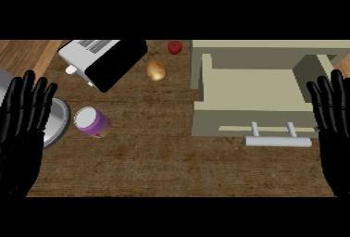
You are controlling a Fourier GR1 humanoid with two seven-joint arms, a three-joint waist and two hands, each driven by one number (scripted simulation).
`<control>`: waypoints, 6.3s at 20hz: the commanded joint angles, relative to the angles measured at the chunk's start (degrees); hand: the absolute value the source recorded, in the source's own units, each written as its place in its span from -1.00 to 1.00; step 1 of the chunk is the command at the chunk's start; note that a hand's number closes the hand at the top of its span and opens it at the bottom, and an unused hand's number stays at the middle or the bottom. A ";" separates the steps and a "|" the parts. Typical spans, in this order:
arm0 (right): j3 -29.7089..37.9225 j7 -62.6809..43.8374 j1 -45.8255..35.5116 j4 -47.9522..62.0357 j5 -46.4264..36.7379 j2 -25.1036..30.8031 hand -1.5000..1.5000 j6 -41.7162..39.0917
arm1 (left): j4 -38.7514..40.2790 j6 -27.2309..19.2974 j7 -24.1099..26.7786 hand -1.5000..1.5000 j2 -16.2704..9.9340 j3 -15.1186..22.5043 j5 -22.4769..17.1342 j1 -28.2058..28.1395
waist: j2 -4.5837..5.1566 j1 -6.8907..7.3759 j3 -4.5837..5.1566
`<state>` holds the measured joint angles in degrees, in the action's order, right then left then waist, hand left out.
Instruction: Pick up the can, place it into the drawer and close the drawer
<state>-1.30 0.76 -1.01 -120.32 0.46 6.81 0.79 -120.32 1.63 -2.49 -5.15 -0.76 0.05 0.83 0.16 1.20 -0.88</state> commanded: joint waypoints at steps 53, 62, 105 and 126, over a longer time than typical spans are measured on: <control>30.59 -5.45 25.86 -3.99 21.55 -1.66 -1.00 -21.50 | 21.68 7.35 -21.25 -1.00 -8.74 -20.99 -27.26 5.53 | -0.18 -1.59 0.89; 36.07 -5.16 28.16 -4.44 23.98 -2.65 -1.00 -25.70 | 35.37 8.63 -8.26 -1.00 -5.96 -16.43 -17.81 7.53 | -0.17 -1.77 0.90; 43.57 -13.39 23.15 -7.36 28.02 -6.55 -1.00 -32.08 | 104.23 16.03 31.92 -1.00 -12.68 -22.17 -11.89 26.92 | 0.08 -2.31 0.98; 44.28 -13.93 24.98 -6.24 29.99 -6.76 -1.00 -33.02 | 95.57 13.58 33.02 1.00 -1.16 -19.25 -14.29 28.98 | -0.37 -1.30 0.83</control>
<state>42.76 -14.78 23.64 -128.46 31.25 0.73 -30.87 -21.03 20.81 28.98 -11.37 -21.14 -14.21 31.28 -0.11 -0.32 0.00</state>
